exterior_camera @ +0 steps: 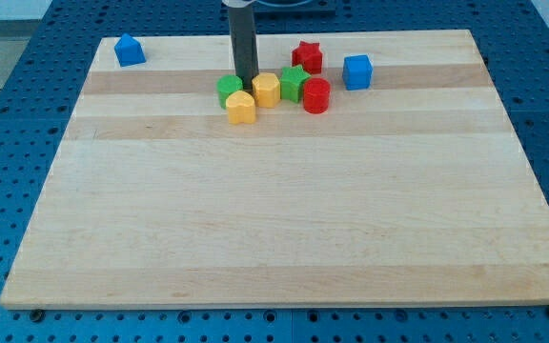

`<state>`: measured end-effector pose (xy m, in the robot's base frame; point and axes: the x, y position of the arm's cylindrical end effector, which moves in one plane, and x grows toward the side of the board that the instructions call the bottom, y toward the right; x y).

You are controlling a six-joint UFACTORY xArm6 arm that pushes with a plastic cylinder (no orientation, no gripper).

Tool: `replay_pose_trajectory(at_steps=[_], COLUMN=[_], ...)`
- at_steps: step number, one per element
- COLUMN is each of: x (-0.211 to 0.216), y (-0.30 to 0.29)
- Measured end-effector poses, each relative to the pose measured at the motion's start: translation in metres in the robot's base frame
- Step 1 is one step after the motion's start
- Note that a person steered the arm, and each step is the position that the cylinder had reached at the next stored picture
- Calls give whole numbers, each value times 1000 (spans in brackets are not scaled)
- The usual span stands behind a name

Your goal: Slide green star to the top of the red circle

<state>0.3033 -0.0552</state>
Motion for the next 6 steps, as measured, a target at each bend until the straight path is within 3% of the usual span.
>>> replay_pose_trajectory(at_steps=[3,5,6], x=[-22,-16,-34], y=[8,69,80])
